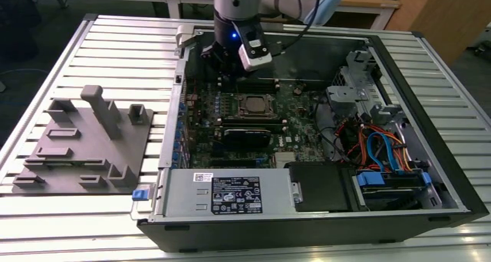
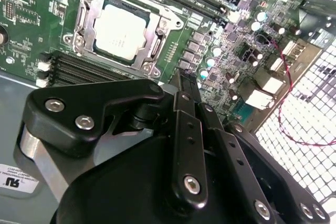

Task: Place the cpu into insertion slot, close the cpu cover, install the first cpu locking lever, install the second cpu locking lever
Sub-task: 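Install the first cpu locking lever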

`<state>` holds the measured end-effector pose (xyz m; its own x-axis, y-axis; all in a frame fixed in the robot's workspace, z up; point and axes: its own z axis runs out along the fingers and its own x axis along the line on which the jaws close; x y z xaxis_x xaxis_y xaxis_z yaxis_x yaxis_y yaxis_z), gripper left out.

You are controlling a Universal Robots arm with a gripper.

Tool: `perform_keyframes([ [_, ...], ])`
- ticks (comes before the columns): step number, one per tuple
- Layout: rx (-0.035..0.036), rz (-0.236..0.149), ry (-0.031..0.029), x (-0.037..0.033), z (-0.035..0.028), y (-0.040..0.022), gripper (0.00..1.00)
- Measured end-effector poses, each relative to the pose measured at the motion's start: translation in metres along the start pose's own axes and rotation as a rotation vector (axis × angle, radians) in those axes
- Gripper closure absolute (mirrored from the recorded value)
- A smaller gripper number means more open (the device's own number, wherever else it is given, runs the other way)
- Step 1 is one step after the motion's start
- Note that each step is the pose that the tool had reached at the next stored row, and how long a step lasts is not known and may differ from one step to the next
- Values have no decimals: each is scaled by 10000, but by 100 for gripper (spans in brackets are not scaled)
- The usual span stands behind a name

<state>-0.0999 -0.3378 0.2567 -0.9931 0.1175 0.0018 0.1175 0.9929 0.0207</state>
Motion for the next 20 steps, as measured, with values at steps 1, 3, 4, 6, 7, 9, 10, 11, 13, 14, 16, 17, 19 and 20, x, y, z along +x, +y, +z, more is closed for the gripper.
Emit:
perform_keyframes([
  [1, -5, -3, 1, 3, 1, 10, 89],
  [3, -17, -10, 3, 7, 4, 32, 89],
  [4, -22, -15, 4, 10, 4, 42, 89],
  [6, -36, -31, 6, 19, 5, 62, 89],
  [7, -41, -43, 6, 26, 6, 67, 89],
  [9, -48, -70, 8, 43, 7, 77, 89],
  [10, -51, -87, 9, 50, 8, 81, 89],
  [11, -54, -103, 9, 56, 9, 86, 89],
  [13, -58, -149, 10, 64, 11, 102, 89],
  [14, -58, -175, 11, 67, 13, 113, 89],
  [16, -58, -234, 12, 71, 15, 140, 89],
  [17, -58, -265, 14, 73, 17, 152, 89],
  [19, -64, -313, 16, 75, 19, 165, 89],
  [20, -69, -326, 17, 76, 19, 165, 89],
])
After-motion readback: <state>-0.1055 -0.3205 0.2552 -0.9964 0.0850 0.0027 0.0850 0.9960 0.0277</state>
